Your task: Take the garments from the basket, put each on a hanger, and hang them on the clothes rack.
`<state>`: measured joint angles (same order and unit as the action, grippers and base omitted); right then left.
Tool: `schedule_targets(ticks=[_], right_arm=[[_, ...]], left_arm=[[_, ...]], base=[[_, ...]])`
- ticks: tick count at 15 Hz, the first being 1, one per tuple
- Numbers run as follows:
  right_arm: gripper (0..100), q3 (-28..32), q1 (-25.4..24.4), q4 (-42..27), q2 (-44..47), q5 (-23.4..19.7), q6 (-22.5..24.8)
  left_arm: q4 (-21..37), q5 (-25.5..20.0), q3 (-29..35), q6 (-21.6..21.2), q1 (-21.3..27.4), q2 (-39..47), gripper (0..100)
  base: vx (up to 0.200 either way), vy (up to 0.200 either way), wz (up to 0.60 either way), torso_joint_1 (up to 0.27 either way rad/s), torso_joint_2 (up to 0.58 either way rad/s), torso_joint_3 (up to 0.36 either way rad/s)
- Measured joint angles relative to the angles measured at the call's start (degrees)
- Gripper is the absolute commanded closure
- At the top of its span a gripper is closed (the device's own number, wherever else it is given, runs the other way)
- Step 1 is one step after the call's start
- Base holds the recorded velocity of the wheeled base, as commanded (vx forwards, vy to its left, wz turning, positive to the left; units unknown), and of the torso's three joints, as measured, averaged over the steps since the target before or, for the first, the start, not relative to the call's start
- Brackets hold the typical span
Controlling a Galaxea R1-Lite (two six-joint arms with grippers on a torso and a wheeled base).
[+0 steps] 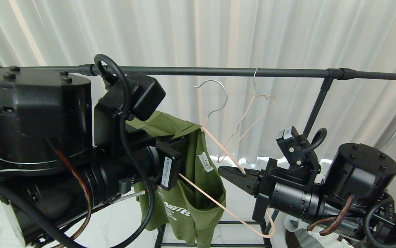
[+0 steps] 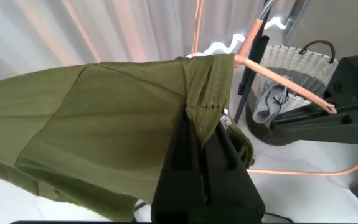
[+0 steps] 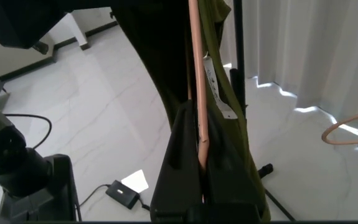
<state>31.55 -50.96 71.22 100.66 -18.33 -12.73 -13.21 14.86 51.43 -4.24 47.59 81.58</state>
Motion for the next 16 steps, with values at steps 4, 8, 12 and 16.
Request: schedule_targets(ticks=[4, 8, 12, 16], right_arm=[[100, 0.22, 0.02, 0.13, -0.39, 0.05, 0.00], [100, 0.17, 0.07, 0.99, -1.32, 0.09, -0.02], [100, -0.57, 0.72, 2.35, -2.12, 0.11, 0.24], [100, -4.35, 1.77, 2.38, -3.78, -0.11, 1.95]], left_arm=[[0.11, -0.02, -0.24, 0.00, 0.06, -0.27, 0], [0.09, -0.04, -0.72, -0.13, 0.04, -0.90, 0], [0.05, -0.04, -1.68, -0.18, 0.04, -2.10, 0], [-0.02, -2.44, -8.44, -5.30, -0.63, -7.22, 0]], base=[[0.000, 0.000, 0.00, 0.000, 0.00, 0.000], [0.000, 0.000, 0.00, 0.000, 0.00, 0.000], [0.000, 0.000, 0.00, 0.000, 0.00, 0.000], [0.000, 0.000, 0.00, 0.000, 0.00, 0.000]])
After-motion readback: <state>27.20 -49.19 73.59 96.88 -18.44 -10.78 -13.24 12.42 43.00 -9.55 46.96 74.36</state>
